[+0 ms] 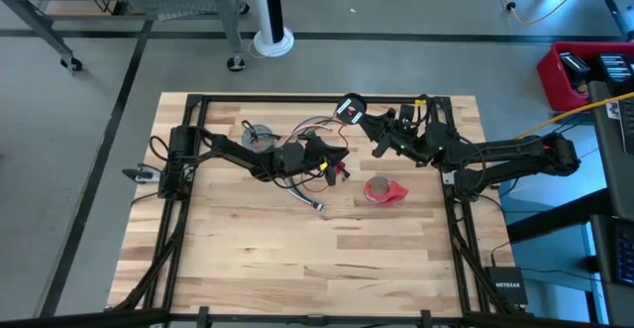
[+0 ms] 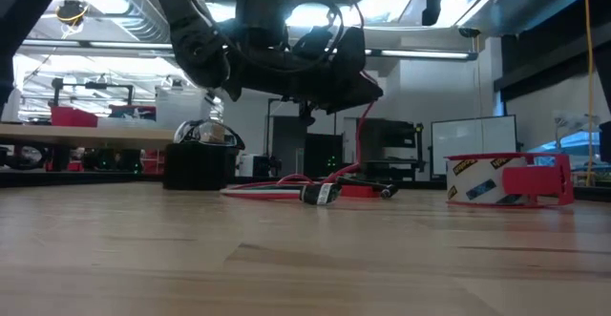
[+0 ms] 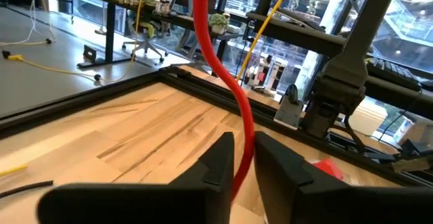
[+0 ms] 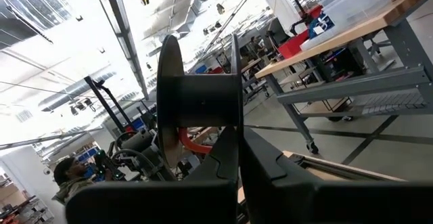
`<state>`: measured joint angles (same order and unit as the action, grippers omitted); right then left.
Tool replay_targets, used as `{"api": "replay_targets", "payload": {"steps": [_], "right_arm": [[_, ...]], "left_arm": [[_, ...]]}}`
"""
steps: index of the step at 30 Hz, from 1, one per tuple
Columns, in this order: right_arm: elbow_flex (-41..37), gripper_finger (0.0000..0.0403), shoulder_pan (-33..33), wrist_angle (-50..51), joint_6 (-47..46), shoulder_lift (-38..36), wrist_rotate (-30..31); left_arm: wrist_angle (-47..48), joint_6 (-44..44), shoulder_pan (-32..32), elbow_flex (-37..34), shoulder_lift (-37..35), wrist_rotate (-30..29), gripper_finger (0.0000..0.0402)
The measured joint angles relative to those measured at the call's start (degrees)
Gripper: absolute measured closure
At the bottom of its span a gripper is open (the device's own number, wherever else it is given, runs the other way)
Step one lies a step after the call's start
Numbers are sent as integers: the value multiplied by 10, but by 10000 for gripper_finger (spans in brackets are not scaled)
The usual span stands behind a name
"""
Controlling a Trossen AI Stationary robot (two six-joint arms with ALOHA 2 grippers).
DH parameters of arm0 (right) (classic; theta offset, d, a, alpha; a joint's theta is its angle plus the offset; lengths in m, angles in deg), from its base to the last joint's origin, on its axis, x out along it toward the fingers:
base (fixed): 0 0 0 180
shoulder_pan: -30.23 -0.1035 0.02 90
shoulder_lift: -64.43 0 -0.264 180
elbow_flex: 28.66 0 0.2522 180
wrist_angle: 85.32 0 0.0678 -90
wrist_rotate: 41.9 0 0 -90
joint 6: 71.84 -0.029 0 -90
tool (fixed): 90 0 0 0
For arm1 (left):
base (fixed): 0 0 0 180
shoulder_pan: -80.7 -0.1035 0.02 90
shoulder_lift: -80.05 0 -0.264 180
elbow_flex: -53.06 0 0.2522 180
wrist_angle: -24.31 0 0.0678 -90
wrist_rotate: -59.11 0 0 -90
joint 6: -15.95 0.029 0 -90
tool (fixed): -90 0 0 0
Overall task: Coil cords
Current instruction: Coil the red wire onto the spool
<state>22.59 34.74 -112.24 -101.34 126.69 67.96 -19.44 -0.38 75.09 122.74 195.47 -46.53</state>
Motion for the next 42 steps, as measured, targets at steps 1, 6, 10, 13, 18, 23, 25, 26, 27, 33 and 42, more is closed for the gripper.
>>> {"api": "replay_targets", "payload": {"steps": [1, 6, 10, 13, 18, 23, 25, 26, 27, 33, 42], "right_arm": [[0, 400, 0, 0, 0, 0, 0], [0, 400, 0, 0, 0, 0, 0], [0, 400, 0, 7, 14, 0, 26], [0, 400, 0, 21, 15, 0, 47], [0, 401, 0, 27, 15, 17, 57], [0, 401, 0, 33, 15, 58, 86], [0, 401, 0, 33, 19, 73, 97], [0, 401, 0, 33, 26, 79, 102], [0, 401, 0, 33, 30, 83, 107], [0, 401, 0, 81, 32, 88, 112], [0, 401, 0, 161, 29, 81, 136]], "left_arm": [[0, 0, 0, 0, 0, 0, 363], [-1, -2, 2, 0, 0, 0, 393], [-6, -14, 8, 0, 0, 2, 396], [-5, -40, 10, 0, 0, 20, 398], [-1, -89, 10, 4, 0, 62, 399], [22, -126, 10, 44, 0, 145, 400], [54, -136, 10, 67, 0, 188, 400], [77, -140, 11, 79, 0, 210, 400], [100, -144, 11, 91, 0, 229, 400], [212, -149, 12, 138, -2, 308, 401], [292, -132, 19, 139, -34, 328, 401]]}}
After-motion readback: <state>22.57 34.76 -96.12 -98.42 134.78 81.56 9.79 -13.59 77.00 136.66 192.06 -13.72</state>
